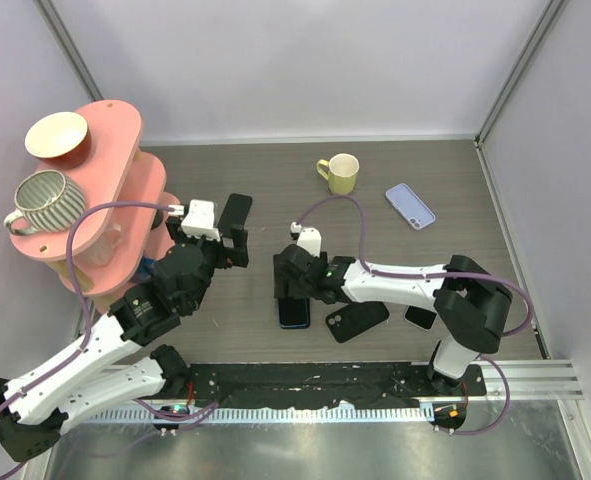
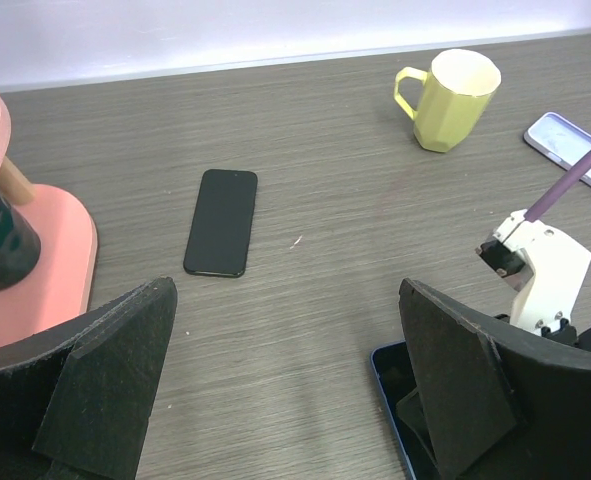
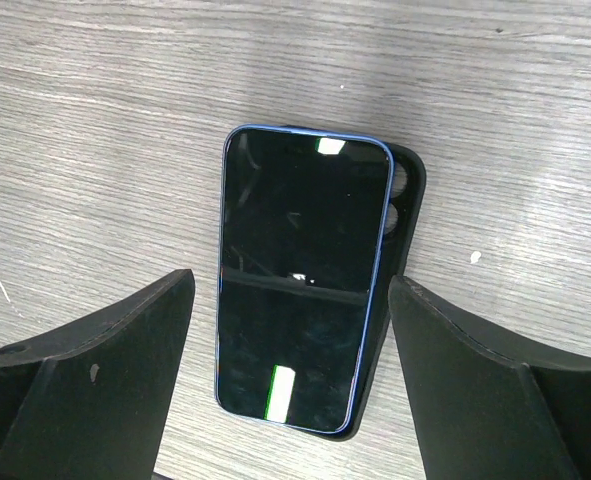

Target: Put the phone into the phone case

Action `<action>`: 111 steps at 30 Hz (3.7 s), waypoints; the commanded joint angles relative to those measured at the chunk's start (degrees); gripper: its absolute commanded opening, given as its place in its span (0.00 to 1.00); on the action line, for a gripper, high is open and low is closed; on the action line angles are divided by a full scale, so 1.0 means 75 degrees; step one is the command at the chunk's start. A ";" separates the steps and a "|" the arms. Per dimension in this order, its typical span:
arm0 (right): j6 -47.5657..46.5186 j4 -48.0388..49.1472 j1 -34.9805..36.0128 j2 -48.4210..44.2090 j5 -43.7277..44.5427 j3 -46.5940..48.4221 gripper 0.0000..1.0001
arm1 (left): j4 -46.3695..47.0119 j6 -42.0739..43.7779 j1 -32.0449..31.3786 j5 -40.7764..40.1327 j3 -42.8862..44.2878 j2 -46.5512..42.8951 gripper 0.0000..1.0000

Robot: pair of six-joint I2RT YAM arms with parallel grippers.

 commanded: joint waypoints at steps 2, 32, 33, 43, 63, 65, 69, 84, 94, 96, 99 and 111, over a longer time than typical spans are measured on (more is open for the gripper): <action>0.0026 -0.0084 0.0053 -0.0531 0.0493 0.0176 0.85 | 0.0488 0.0089 -0.0026 -0.0152 -0.0010 -0.0042 0.98; -0.0829 0.0911 -0.1740 -0.2689 -0.1311 -0.2508 0.01 | -0.1797 -0.4585 -0.0096 0.2965 0.1115 0.5172 0.00; -0.0830 0.0970 -0.1740 -0.2595 -0.1358 -0.2485 0.01 | -0.1808 -0.4633 -0.0096 0.2930 0.1127 0.5254 0.00; -0.0911 0.1884 -0.1740 -0.1821 -0.1920 -0.2602 0.01 | -0.1901 -0.5254 -0.0061 0.2368 0.1186 0.6028 0.00; -0.0947 0.2353 -0.2009 -0.1094 -0.2366 -0.2672 0.01 | -0.1984 -0.5594 0.0173 0.1899 0.1349 0.6274 0.00; -0.0924 0.2646 -0.1986 -0.1047 -0.2389 -0.2719 0.01 | -0.1949 -0.5571 0.0173 0.1934 0.1408 0.6402 0.00; -0.0865 0.2798 -0.1997 -0.1024 -0.2424 -0.2813 0.01 | -0.1634 -0.5536 0.0173 0.2074 0.1420 0.6497 0.00; -0.0736 0.3091 -0.1997 -0.0696 -0.2553 -0.2755 0.01 | -0.0532 -0.5817 0.0162 0.2719 0.1104 0.6567 0.00; -0.0631 0.3185 -0.1997 -0.0496 -0.2565 -0.2778 0.01 | -0.1537 -0.5688 0.0173 0.1748 0.1314 0.5923 0.00; -0.0642 0.3174 -0.1997 -0.0520 -0.2530 -0.2766 0.01 | -0.2007 -0.5711 0.0185 0.1373 0.1397 0.5958 0.00; -0.0642 0.3150 -0.1997 -0.0531 -0.2472 -0.2766 0.01 | -0.2008 -0.5793 0.0220 0.1441 0.1280 0.6051 0.00; -0.0642 0.3103 -0.1997 -0.0484 -0.2413 -0.2743 0.01 | -0.2429 -0.5993 0.0232 0.1243 0.1631 0.6848 0.00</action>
